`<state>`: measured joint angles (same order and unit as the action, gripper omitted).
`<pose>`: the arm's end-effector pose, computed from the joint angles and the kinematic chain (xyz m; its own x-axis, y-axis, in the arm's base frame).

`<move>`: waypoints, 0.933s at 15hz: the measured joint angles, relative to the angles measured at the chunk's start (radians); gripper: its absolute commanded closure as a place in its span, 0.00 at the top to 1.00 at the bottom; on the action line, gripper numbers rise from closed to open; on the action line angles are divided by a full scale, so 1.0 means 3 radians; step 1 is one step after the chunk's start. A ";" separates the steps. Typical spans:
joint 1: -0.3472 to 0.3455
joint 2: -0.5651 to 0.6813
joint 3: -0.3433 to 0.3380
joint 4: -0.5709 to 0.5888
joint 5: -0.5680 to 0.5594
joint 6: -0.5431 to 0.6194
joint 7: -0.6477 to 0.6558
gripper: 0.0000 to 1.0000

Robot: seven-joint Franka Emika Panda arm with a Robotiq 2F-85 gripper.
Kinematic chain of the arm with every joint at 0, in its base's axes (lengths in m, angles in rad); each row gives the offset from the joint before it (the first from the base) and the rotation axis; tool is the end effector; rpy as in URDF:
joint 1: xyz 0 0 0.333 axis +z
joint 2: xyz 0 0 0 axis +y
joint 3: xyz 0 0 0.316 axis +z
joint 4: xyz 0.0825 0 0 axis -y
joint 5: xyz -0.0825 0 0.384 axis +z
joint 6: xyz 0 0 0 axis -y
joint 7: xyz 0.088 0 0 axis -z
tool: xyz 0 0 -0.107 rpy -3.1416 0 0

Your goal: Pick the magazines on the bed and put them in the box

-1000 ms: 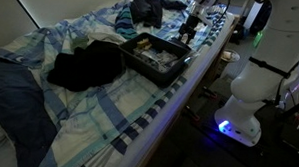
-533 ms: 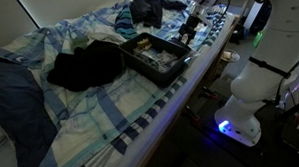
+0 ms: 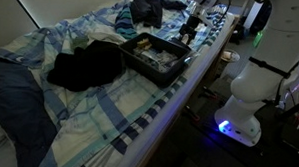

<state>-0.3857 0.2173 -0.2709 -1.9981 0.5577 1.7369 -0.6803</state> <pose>0.4609 -0.2899 0.3359 0.9777 -0.1671 -0.1274 -0.2101 -0.7822 -0.5865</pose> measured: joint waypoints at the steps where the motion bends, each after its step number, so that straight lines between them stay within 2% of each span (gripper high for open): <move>1: -0.0003 0.0000 -0.0004 0.0000 0.0000 0.0000 0.0000 1.00; 14: 0.0013 0.0000 0.0012 -0.0057 0.0000 0.0000 0.0000 1.00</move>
<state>-0.3816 0.2173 -0.2673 -2.0154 0.5577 1.7369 -0.6803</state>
